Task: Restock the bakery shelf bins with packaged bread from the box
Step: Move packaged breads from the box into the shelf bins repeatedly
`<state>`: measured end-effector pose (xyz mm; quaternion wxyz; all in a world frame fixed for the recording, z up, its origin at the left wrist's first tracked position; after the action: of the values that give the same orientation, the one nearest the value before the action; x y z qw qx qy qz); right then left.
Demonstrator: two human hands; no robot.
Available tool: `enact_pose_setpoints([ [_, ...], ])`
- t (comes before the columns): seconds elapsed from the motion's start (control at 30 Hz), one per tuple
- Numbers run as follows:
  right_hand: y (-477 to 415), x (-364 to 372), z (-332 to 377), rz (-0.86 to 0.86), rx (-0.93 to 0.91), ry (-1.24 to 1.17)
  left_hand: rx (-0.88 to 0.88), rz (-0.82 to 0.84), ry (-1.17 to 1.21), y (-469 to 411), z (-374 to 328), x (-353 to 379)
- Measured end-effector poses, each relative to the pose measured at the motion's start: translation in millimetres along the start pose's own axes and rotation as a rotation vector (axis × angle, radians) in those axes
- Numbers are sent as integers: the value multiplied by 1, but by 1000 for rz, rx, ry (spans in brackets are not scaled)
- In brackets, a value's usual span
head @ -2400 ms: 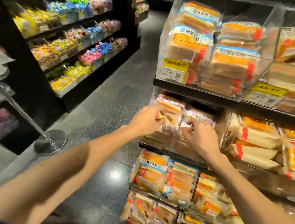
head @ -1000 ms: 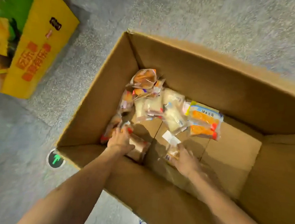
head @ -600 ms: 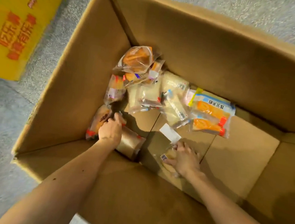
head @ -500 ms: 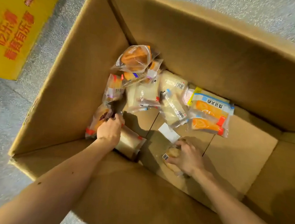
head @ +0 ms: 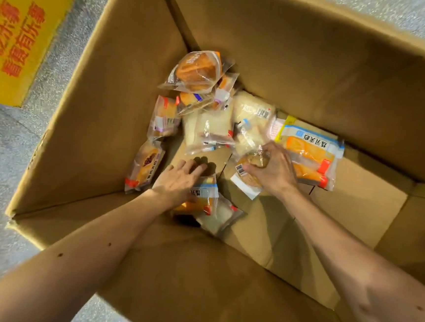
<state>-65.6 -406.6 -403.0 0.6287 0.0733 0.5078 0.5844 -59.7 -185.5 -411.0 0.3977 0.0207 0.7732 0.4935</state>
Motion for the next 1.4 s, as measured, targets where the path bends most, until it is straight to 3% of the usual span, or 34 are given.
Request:
enact_pose_setpoints([
  [0.17, 4, 8, -11, -15, 51, 42, 225, 80, -216, -8, -35, 13],
  [0.27, 3, 24, -20, 81, 111, 42, 354, 119, -313, -6, -66, 26],
  [0.37, 1, 41, -23, 140, 115, 126, 311, 79, -418, -12, -76, 18],
  [0.53, 6, 46, -27, 120, 144, 71, 294, 158, -565, -14, -77, 15],
  [0.7, 7, 45, -30, 105, 268, -103, 303, 171, -406, -4, -73, 22],
  [0.87, 15, 71, -43, 284, 422, -311, 173, 300, -309, 15, -50, 26],
  [1.0, 28, 69, -38, 329, 350, -416, 141, 157, -175, 39, -31, 0],
  [1.13, 49, 54, -33, 316, 295, -537, 16, 123, 77, 67, -5, -25],
  [1.3, 81, 30, -50, 296, 406, -852, -57, -2, 427, 95, 7, -57],
  [1.4, 110, 8, -53, 275, 439, -916, 33, -104, 857, 116, -9, -80],
])
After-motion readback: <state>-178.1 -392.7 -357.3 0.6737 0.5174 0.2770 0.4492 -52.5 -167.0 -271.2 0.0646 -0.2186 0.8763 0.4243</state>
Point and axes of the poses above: each hand's wrist, its own y-axis away from the middle knuckle, its own x-axis out of the palm, z = x × y, the point moved 10 cm from there along -y, towards the middle knuckle, and after that the axes turned 11 degrees about x, right-handed, at the moved point
